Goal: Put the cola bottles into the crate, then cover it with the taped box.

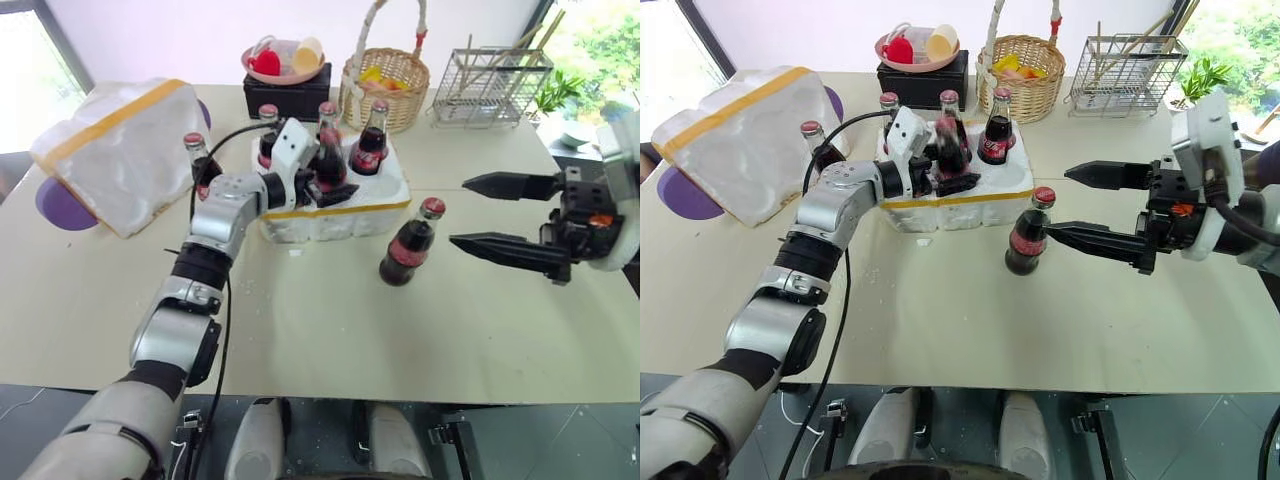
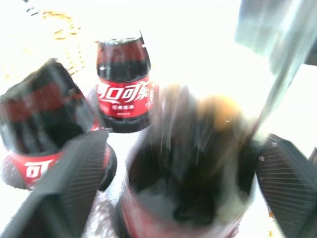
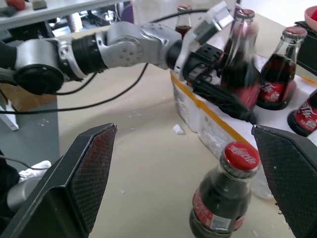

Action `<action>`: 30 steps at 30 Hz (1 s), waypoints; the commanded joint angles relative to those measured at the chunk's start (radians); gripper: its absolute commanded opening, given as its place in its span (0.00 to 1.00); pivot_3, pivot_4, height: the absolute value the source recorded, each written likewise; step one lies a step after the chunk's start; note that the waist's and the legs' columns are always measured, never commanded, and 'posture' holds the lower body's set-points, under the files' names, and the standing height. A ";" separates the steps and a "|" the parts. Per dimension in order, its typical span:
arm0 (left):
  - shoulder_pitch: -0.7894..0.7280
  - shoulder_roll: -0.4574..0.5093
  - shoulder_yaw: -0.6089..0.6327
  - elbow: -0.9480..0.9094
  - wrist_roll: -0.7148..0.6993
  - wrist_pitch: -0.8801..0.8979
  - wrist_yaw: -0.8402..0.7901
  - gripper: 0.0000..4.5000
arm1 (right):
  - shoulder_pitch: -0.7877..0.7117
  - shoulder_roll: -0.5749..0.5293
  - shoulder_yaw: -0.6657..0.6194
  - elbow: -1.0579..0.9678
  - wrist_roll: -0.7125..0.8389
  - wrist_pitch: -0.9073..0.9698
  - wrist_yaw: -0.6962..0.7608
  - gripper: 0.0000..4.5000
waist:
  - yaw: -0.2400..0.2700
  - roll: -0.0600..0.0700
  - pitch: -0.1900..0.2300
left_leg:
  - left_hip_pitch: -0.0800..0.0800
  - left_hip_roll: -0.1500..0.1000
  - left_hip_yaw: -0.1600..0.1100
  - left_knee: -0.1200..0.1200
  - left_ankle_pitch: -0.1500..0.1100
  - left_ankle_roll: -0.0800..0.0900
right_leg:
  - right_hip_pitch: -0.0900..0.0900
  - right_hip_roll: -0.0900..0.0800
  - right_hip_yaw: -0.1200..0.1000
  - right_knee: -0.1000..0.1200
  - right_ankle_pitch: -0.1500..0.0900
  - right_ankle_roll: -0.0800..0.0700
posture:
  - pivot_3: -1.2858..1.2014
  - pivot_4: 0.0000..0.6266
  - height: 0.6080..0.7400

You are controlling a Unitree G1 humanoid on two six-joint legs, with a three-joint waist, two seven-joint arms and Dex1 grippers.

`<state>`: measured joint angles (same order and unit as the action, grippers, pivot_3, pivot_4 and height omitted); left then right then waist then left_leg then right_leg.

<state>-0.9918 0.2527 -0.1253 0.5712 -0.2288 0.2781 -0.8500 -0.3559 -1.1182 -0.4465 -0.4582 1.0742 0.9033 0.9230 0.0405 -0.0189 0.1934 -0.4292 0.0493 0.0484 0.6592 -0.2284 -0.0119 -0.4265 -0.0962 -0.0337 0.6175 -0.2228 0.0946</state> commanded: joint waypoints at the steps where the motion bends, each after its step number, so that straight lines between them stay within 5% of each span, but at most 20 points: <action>1: 0.041 0.016 0.030 -0.141 -0.040 0.055 -0.020 0.99 | -0.018 0.002 0.004 -0.001 -0.023 -0.036 0.007 1.00 | -0.002 0.000 0.000 | 0.000 0.000 0.000 0.001 0.000 0.001 | 0.000 0.000 0.000 0.000 0.000 0.000 | 0.52 0.24 1.00; 10: 0.399 0.217 0.346 -0.764 -0.398 0.416 0.027 0.99 | 0.001 0.016 0.021 -0.006 -0.047 -0.058 0.014 1.00 | -0.034 0.000 0.000 | 0.000 0.002 -0.001 0.001 -0.002 0.003 | -0.002 0.001 0.000 0.005 0.002 0.004 | 0.52 0.24 1.00; 14: 0.590 0.301 0.519 -0.888 -0.409 0.486 0.158 0.99 | -0.007 0.023 0.032 0.003 -0.049 -0.061 0.017 1.00 | -0.031 0.001 0.000 | 0.002 0.002 -0.001 0.002 -0.002 0.002 | -0.001 0.001 0.001 0.006 0.000 0.001 | 0.52 0.24 1.00; 21: 0.678 0.334 0.531 -0.787 -0.256 0.374 0.311 0.99 | -0.060 0.040 0.076 0.032 -0.063 -0.066 0.020 1.00 | -0.020 0.000 0.000 | 0.002 0.001 0.000 0.004 -0.002 0.002 | 0.001 0.001 0.001 0.003 0.000 -0.001 | 0.52 0.24 1.00; 30: 0.449 0.303 0.377 -0.370 -0.144 0.143 0.226 0.99 | -0.101 0.057 0.105 0.043 -0.061 -0.050 0.015 1.00 | -0.026 0.000 0.000 | 0.001 0.001 0.000 0.004 -0.002 0.002 | 0.001 0.001 0.001 0.002 0.001 -0.002 | 0.52 0.24 1.00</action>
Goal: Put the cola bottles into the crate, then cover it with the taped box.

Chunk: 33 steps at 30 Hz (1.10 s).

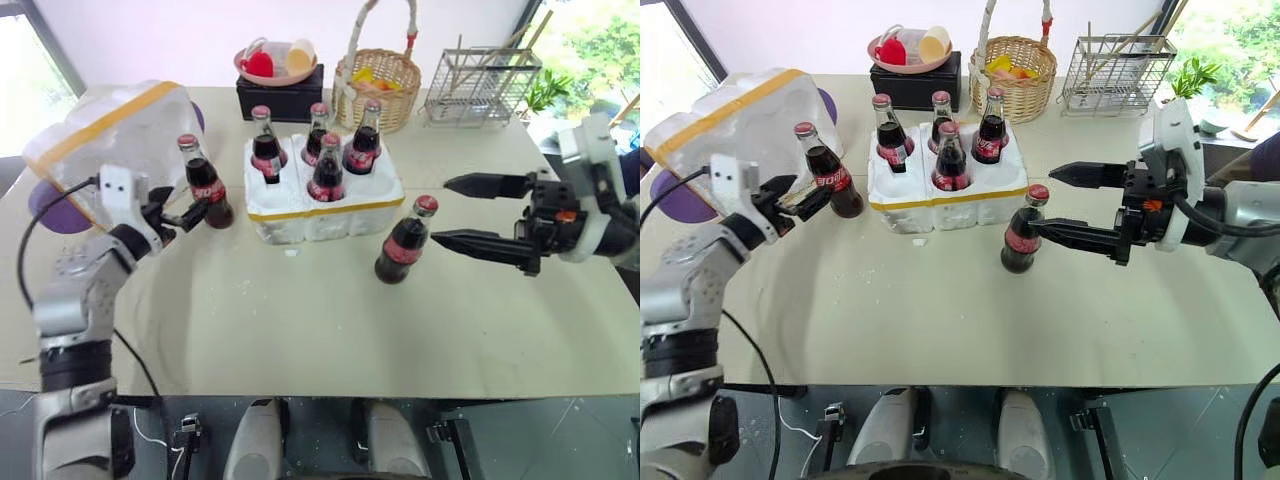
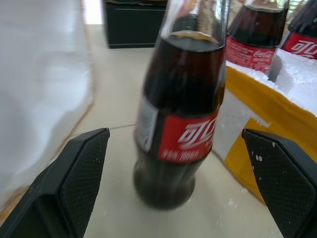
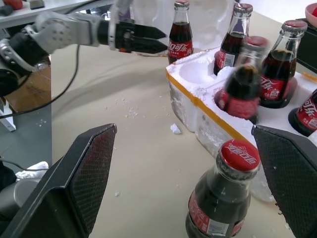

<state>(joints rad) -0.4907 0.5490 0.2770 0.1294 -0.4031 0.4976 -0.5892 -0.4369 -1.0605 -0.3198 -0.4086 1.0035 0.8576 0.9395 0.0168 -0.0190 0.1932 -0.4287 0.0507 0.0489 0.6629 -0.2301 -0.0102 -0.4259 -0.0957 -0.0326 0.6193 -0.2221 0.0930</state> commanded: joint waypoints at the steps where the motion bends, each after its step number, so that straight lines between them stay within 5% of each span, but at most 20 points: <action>1: -0.070 0.007 -0.037 0.105 0.040 -0.094 -0.042 0.99 | -0.020 -0.001 -0.022 -0.008 0.012 -0.002 -0.002 1.00 | -0.003 0.000 0.000 | 0.000 0.000 0.000 0.000 0.000 0.000 | 0.000 0.000 0.000 0.000 0.000 0.000 | 0.52 0.24 1.00; 9: -0.182 0.006 -0.069 0.333 0.090 -0.216 -0.077 0.99 | -0.009 0.003 -0.042 -0.009 0.015 0.007 -0.025 1.00 | -0.004 0.000 0.000 | 0.000 0.000 0.001 -0.001 0.000 0.000 | -0.001 0.000 0.000 0.000 0.000 0.001 | 0.52 0.24 1.00; 11: -0.176 0.011 -0.068 0.325 0.084 -0.214 -0.098 0.88 | 0.002 0.001 -0.051 -0.013 0.013 0.007 -0.031 1.00 | -0.004 0.000 0.000 | 0.000 0.000 0.001 -0.001 0.000 0.000 | -0.001 0.000 0.000 0.000 0.000 0.001 | 0.52 0.24 1.00; 14: -0.107 0.066 -0.055 0.190 0.020 -0.079 -0.174 0.61 | 0.026 -0.003 -0.084 -0.037 0.031 0.018 -0.048 1.00 | -0.005 0.000 0.000 | 0.000 0.000 0.001 -0.001 0.000 0.000 | -0.001 0.000 0.000 0.000 0.000 0.001 | 0.52 0.24 1.00; 19: 0.086 0.261 -0.011 -0.182 -0.261 0.188 -0.484 0.61 | 0.070 -0.003 -0.120 -0.057 0.034 0.024 -0.064 1.00 | -0.016 -0.001 0.001 | -0.001 0.001 0.002 -0.002 -0.001 0.001 | -0.003 0.000 0.001 0.000 0.000 0.001 | 0.52 0.24 1.00; 23: 0.041 0.361 0.029 -0.250 -0.438 0.352 -0.596 0.61 | 0.079 0.002 -0.127 -0.060 0.041 0.022 -0.080 1.00 | -0.001 -0.001 0.001 | -0.002 0.001 0.001 -0.002 -0.001 0.000 | -0.004 0.000 0.000 0.000 0.000 0.000 | 0.52 0.24 1.00; 26: -0.112 0.325 0.027 -0.175 -0.467 0.362 -0.546 0.61 | 0.074 0.009 -0.121 -0.057 0.039 0.017 -0.093 1.00 | 0.007 -0.001 0.002 | -0.002 0.000 0.000 0.001 0.000 -0.001 | -0.002 -0.001 0.000 -0.001 0.000 -0.001 | 0.52 0.24 1.00; 33: -0.412 0.141 -0.076 0.159 -0.247 0.125 -0.395 0.61 | 0.063 0.027 -0.107 -0.058 0.034 0.012 -0.122 1.00 | 0.012 -0.001 0.001 | -0.002 -0.001 0.001 0.001 0.000 0.000 | -0.001 0.000 0.000 -0.002 0.001 0.001 | 0.52 0.24 1.00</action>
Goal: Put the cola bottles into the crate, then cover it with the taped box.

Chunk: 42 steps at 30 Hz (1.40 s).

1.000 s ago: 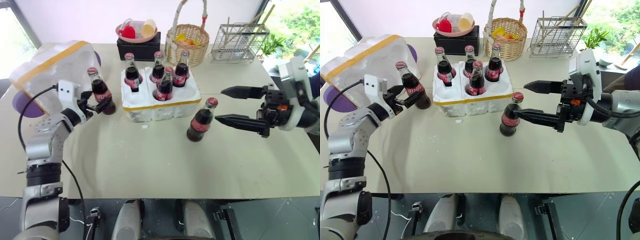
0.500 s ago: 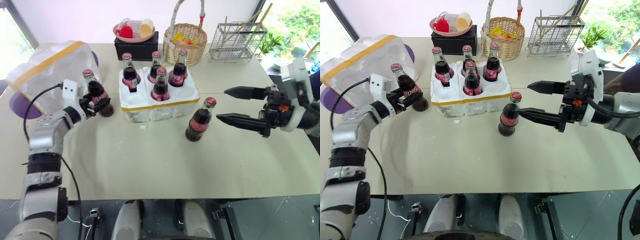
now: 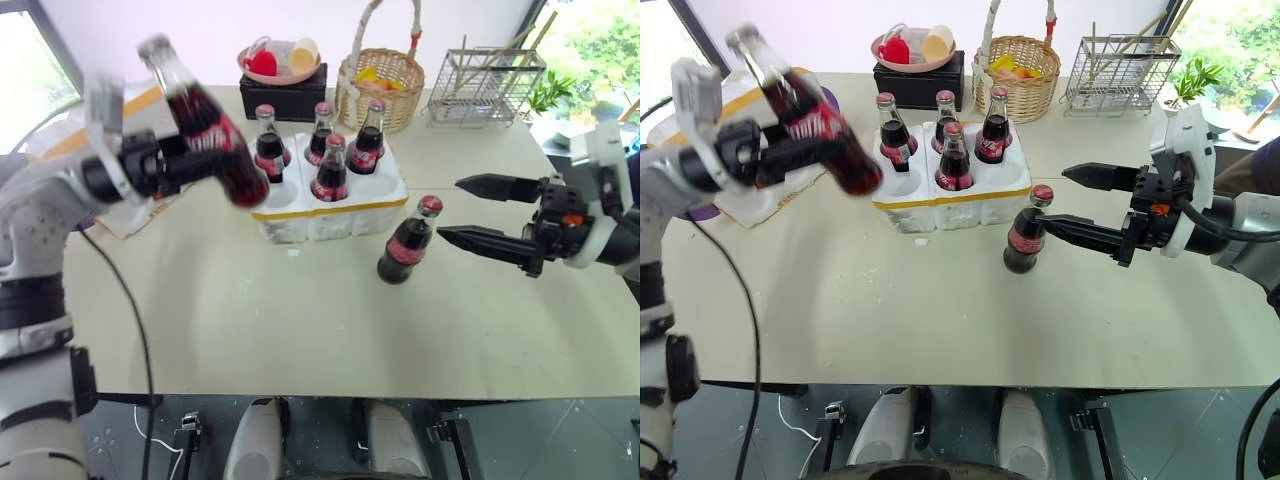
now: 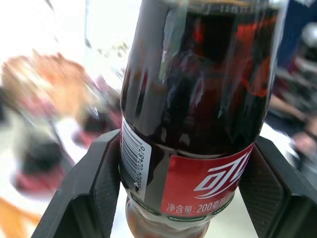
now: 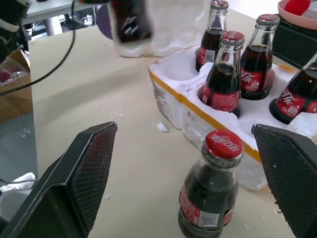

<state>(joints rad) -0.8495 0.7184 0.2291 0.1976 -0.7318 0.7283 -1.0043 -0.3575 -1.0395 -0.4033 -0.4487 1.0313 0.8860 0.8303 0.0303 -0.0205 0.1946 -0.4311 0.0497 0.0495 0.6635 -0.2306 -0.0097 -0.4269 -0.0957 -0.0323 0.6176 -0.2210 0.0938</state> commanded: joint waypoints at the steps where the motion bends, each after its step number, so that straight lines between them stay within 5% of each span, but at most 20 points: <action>1: -0.057 -0.041 -0.043 0.112 0.100 -0.131 0.003 0.61 | -0.014 0.008 -0.025 -0.021 0.009 -0.016 -0.018 1.00 | -0.004 0.000 0.000 | 0.000 0.000 0.000 -0.001 0.000 0.000 | 0.000 0.001 0.000 0.000 0.001 0.003 | 0.52 0.24 1.00; 12: 0.000 -0.118 -0.129 0.153 0.213 -0.210 -0.046 0.61 | 0.028 0.019 -0.043 -0.035 0.013 -0.018 -0.053 1.00 | -0.019 -0.001 0.001 | -0.008 0.001 -0.001 0.001 0.000 0.001 | -0.007 0.001 0.000 0.001 0.002 0.004 | 0.52 0.24 1.00; 16: 0.046 -0.116 -0.223 0.178 0.361 -0.346 -0.027 0.61 | 0.030 0.021 -0.027 -0.034 -0.003 -0.025 -0.053 1.00 | -0.018 -0.001 0.000 | -0.008 0.001 -0.001 0.001 0.000 0.001 | -0.007 0.001 0.000 0.001 0.002 0.004 | 0.52 0.24 1.00; 19: 0.054 -0.137 -0.219 0.186 0.374 -0.368 -0.008 0.94 | 0.028 0.015 -0.020 -0.030 -0.021 -0.032 -0.047 1.00 | -0.020 -0.001 0.000 | -0.008 0.001 -0.001 0.001 0.000 0.001 | -0.007 0.001 0.000 0.001 0.002 0.004 | 0.52 0.24 1.00; 22: 0.059 -0.147 -0.199 0.173 0.360 -0.359 0.002 0.99 | 0.032 0.012 -0.023 -0.023 -0.040 -0.038 -0.044 1.00 | -0.018 0.000 0.000 | -0.007 0.001 -0.002 0.001 0.000 0.001 | -0.007 0.002 0.000 0.002 0.002 0.004 | 0.52 0.24 1.00; 27: 0.082 -0.111 -0.093 0.052 0.214 -0.204 -0.018 0.99 | 0.108 -0.002 -0.131 -0.006 -0.035 -0.018 -0.030 1.00 | -0.018 0.000 0.000 | -0.007 0.001 -0.002 0.002 0.000 0.001 | -0.007 0.002 0.000 0.002 0.002 0.004 | 0.52 0.24 1.00; 32: 0.143 0.048 0.073 -0.229 -0.128 0.154 -0.101 0.99 | 0.339 0.042 -0.308 -0.053 -0.027 0.023 -0.018 1.00 | -0.018 -0.001 0.000 | -0.008 0.001 -0.004 0.002 0.000 0.001 | -0.007 0.002 0.000 0.005 0.002 0.005 | 0.52 0.24 1.00; 38: 0.286 0.143 0.017 -0.474 -0.197 0.209 -0.160 0.99 | 0.430 0.222 -0.197 -0.149 -0.064 -0.035 -0.151 1.00 | -0.020 0.003 -0.002 | 0.006 0.001 -0.002 -0.001 -0.001 0.000 | 0.005 0.002 0.001 0.003 -0.002 0.001 | 0.52 0.24 1.00; 42: 0.328 0.129 -0.071 -0.519 -0.118 0.141 -0.143 0.99 | 0.406 0.299 -0.062 -0.144 -0.147 -0.092 -0.198 1.00 | -0.019 0.002 -0.002 | 0.005 0.001 -0.003 0.000 0.000 -0.002 | 0.004 0.002 0.001 0.002 0.000 -0.002 | 0.52 0.24 1.00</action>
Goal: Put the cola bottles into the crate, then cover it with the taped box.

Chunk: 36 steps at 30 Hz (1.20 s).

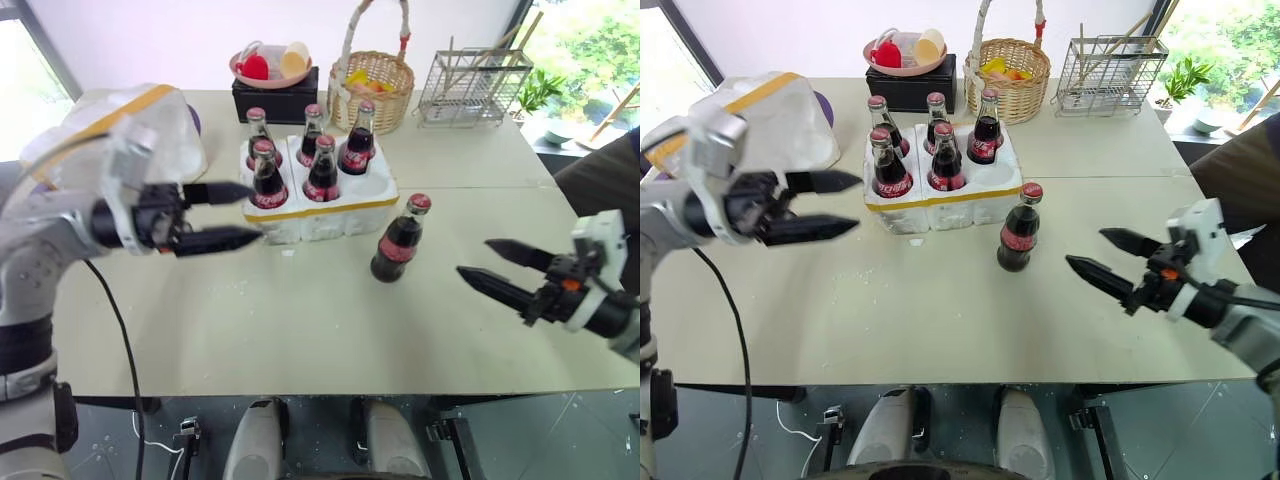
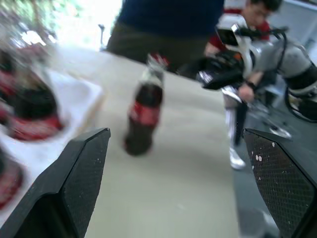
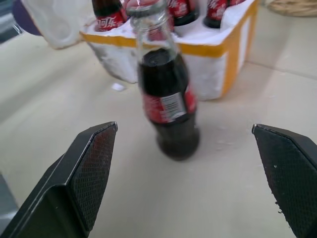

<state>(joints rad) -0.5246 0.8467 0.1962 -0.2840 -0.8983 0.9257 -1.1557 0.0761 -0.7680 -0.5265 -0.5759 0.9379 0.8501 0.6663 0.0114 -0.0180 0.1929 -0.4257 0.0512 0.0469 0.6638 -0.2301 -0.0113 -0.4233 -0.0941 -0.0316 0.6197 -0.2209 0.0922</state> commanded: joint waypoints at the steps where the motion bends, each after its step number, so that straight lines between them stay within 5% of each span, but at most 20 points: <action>1: 0.007 -0.008 -0.063 -0.041 0.073 -0.076 0.018 0.99 | -0.036 0.048 0.108 -0.005 -0.091 -0.079 -0.046 1.00 | 0.000 0.000 0.000 | 0.000 0.000 0.000 0.000 0.000 0.000 | 0.000 0.000 0.000 0.000 0.000 0.000 | 0.52 0.24 1.00; 9: 0.013 -0.049 -0.126 -0.046 0.124 -0.139 0.044 0.99 | -0.146 0.145 0.310 0.122 -0.268 -0.204 -0.074 1.00 | 0.000 0.000 0.000 | -0.002 0.000 0.001 -0.001 0.000 0.001 | -0.002 0.001 0.001 -0.001 0.000 0.000 | 0.52 0.24 1.00; 20: 0.012 -0.056 -0.119 -0.033 0.127 -0.154 0.061 0.99 | -0.314 0.250 0.432 0.297 -0.347 -0.272 -0.050 1.00 | 0.001 0.000 0.000 | -0.002 0.000 0.001 -0.001 0.000 0.001 | -0.002 0.001 0.001 0.000 0.000 0.000 | 0.52 0.24 1.00; 25: 0.012 -0.057 -0.115 -0.032 0.129 -0.155 0.077 1.00 | -0.334 0.252 0.404 0.273 -0.308 -0.244 -0.032 0.64 | 0.001 0.000 0.000 | -0.002 0.000 0.001 -0.001 0.000 0.001 | -0.002 0.001 0.001 0.000 0.000 0.001 | 0.52 0.24 1.00; 30: 0.020 -0.050 -0.095 -0.035 0.120 -0.151 0.094 1.00 | -0.396 0.160 0.257 0.164 -0.120 -0.130 -0.010 0.63 | 0.001 0.001 0.001 | -0.003 0.000 0.001 -0.002 0.000 0.001 | -0.003 0.002 0.002 0.000 0.000 0.001 | 0.52 0.24 1.00; 36: -0.007 -0.069 -0.097 0.000 0.132 -0.165 0.115 1.00 | -0.708 0.116 0.256 0.313 -0.081 -0.087 -0.019 0.63 | -0.014 0.002 0.002 | -0.002 0.000 0.001 -0.002 0.000 0.001 | -0.004 0.002 0.002 0.001 0.000 0.000 | 0.52 0.24 1.00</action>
<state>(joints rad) -0.5081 0.7807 0.0732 -0.2874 -0.7722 0.7884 -1.0456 -0.5645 -0.6514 -0.2611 -0.2882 0.8433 0.7873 0.6439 -0.0030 -0.0163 0.1948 -0.4272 0.0523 0.0478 0.6618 -0.2300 -0.0107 -0.4273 -0.0910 -0.0294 0.6209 -0.2210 0.0924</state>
